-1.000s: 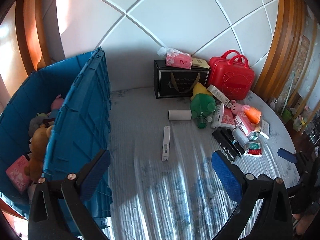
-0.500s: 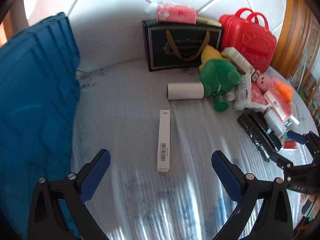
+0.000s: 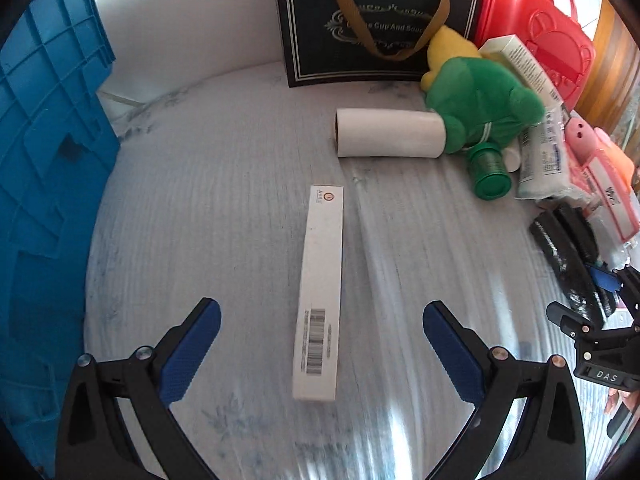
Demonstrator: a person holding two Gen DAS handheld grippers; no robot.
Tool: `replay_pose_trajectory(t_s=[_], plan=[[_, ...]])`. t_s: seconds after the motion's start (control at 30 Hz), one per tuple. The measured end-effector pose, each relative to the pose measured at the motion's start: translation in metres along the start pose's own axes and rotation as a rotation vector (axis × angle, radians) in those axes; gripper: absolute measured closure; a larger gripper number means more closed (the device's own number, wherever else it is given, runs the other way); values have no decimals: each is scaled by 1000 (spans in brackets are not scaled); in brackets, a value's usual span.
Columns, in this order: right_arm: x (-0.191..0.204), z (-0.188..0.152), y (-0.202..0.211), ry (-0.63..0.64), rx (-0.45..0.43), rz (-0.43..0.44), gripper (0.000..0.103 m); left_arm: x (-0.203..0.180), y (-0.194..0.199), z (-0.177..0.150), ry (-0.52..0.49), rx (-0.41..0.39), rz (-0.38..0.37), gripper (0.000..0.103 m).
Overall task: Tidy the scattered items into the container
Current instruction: 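Grasp the white boxed tube with the left tool while the right tool grasps the black trash-bag roll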
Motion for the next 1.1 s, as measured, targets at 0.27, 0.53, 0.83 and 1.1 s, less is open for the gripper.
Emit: replay_pose_trajectory(t_s=[0.27,0.53,0.83,1.1], plan=[[5,-5,-8,17,-7,-7,11,4,-30,1,9,15,19,2],[9,-9,-7,18,-16,-8,0,-4,-39,-5,17,-10,-3,56],[-11,-16,10,-45,-53,-54,47,-16,-32,-10,12,-20,-17,81],[-20,-19,15,-7,-33,-54,68,-18,-15,-13,31,-37,-33,81]])
Point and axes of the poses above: each gripper's, at about its wrist camera, not at the fingertips, and y roughly against the way its jaws point, x to its left, z to its top, the point moved 6 cm from there along -y, roughly the way its jaws point, and after that the axes turned 5 degrees about -x, right-handed, at the moved point
